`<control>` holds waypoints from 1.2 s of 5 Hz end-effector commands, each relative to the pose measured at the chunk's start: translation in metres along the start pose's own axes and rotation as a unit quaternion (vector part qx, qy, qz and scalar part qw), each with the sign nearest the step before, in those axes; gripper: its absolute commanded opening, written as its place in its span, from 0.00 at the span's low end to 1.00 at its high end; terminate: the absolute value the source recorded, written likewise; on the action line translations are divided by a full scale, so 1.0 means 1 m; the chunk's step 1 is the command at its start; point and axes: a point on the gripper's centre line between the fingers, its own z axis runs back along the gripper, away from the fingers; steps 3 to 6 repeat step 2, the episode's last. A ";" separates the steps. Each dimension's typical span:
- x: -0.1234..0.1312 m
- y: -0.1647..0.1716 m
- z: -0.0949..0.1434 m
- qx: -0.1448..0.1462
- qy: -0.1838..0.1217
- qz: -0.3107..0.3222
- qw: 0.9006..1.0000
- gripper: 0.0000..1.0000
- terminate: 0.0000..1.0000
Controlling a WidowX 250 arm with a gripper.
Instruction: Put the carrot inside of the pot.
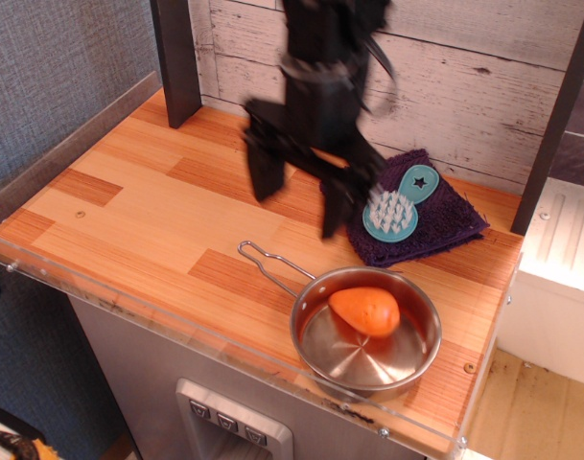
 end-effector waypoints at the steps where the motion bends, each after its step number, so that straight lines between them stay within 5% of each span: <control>1: -0.003 0.026 0.012 -0.008 -0.017 0.030 0.999 1.00 0.00; 2: -0.003 0.026 0.012 -0.008 -0.017 0.030 0.999 1.00 1.00; 6: -0.003 0.026 0.012 -0.008 -0.017 0.030 0.999 1.00 1.00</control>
